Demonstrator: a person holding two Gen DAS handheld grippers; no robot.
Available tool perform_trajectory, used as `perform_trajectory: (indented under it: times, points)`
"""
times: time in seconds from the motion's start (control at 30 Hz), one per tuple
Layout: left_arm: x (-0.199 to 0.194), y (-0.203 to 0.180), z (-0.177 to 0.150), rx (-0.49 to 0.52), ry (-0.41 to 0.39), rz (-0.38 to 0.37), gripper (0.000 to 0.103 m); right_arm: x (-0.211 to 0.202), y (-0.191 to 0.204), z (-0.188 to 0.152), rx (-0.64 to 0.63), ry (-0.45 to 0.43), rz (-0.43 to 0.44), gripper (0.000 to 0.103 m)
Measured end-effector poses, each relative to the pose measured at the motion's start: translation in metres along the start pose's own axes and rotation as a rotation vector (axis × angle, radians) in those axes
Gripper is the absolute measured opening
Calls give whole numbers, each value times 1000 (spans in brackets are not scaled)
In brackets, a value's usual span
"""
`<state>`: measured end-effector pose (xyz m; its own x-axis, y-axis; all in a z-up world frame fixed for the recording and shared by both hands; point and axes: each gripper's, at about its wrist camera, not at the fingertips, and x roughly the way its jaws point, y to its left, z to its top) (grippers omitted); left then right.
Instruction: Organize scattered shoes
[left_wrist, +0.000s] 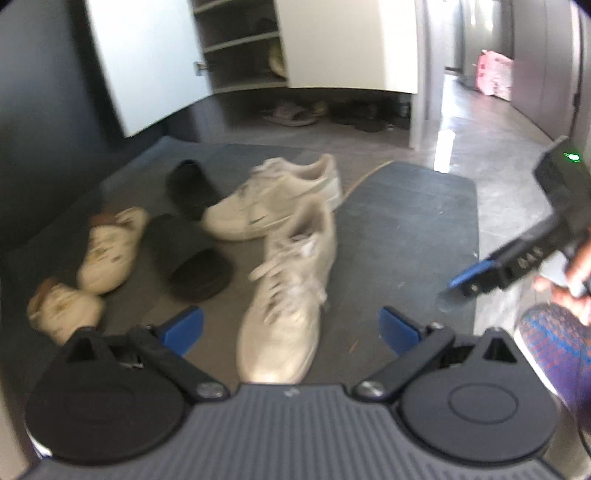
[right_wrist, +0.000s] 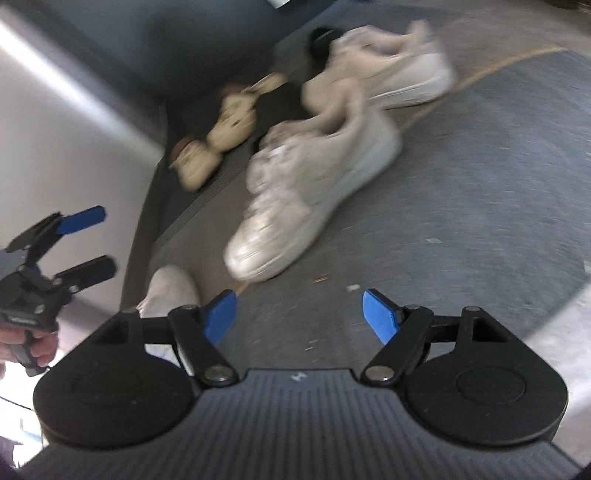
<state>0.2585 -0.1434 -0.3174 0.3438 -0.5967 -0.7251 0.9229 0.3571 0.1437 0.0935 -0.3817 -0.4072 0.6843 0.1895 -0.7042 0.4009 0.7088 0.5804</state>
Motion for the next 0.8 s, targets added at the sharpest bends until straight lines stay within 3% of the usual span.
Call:
perform_trajectory:
  times: [0.17, 0.33, 0.57, 0.67, 0.8]
  points:
    - [93, -3, 7, 15, 25, 20, 102, -8, -29, 1, 68, -7, -46, 78]
    - [145, 19, 9, -23, 89, 11, 102, 0, -45, 9, 96, 0, -85, 78]
    - [186, 25, 4, -7, 115, -131, 102, 12, -58, 12, 138, 26, -112, 78]
    - [194, 21, 4, -1, 114, -112, 102, 19, -63, 15, 153, 36, -126, 78]
    - [200, 25, 0, -27, 94, -102, 94, 24, -62, 17, 154, 27, -128, 78]
